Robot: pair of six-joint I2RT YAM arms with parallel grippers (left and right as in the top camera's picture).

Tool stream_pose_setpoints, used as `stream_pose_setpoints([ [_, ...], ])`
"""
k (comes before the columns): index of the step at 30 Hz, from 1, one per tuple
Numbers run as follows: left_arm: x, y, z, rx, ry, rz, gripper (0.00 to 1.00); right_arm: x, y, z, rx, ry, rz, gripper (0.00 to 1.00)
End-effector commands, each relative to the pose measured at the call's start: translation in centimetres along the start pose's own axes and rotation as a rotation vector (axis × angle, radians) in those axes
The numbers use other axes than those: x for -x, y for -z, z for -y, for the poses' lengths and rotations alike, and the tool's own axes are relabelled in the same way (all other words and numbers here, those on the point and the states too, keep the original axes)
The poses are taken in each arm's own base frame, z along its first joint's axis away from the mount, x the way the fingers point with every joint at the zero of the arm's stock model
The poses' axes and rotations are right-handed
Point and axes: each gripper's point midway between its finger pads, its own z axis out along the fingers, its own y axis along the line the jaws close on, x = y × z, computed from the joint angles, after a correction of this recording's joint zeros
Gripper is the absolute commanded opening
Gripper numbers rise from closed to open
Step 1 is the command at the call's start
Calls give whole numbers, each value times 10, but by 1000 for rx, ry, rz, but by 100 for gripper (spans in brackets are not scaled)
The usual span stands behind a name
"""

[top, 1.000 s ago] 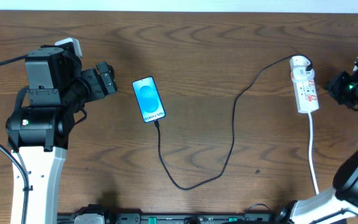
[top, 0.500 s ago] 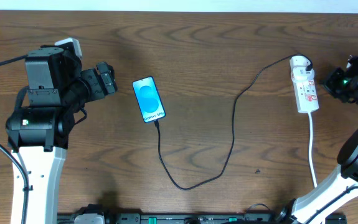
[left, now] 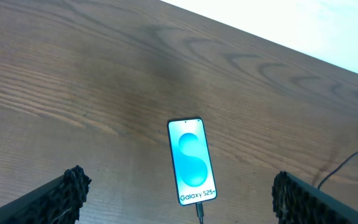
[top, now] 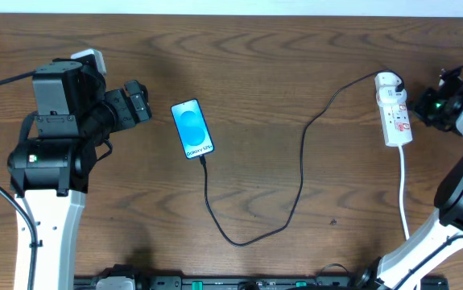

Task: Plug charger to phone and switch on socket
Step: 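Move the right gripper over the white power strip's switch, then press the orange switch on the power strip down with the right gripper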

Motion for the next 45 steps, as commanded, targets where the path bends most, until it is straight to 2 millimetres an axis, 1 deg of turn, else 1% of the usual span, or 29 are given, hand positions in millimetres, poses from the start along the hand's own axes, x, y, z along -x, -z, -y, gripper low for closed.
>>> stream_pose_setpoints([
  [1, 0, 0, -1, 5, -3, 0, 96, -1, -13, -8, 3, 57, -12, 1],
  [4, 0, 0, -1, 5, -4, 0, 96, -2, -16, -13, 7, 85, -15, 1],
  [8, 0, 0, -1, 5, -4, 0, 96, -4, -17, -13, -10, 88, -21, 1],
  [17, 0, 0, -1, 5, -4, 0, 96, -15, -17, -11, -16, 73, -64, 1],
  [30, 0, 0, -1, 5, -3, 0, 96, -42, -30, -21, -26, 89, -139, 1],
  [35, 0, 0, -2, 5, -3, 1, 96, -56, -38, -28, -29, 101, -185, 1],
  [45, 0, 0, -1, 5, -4, 0, 96, -72, -40, -37, -26, 108, -239, 1],
])
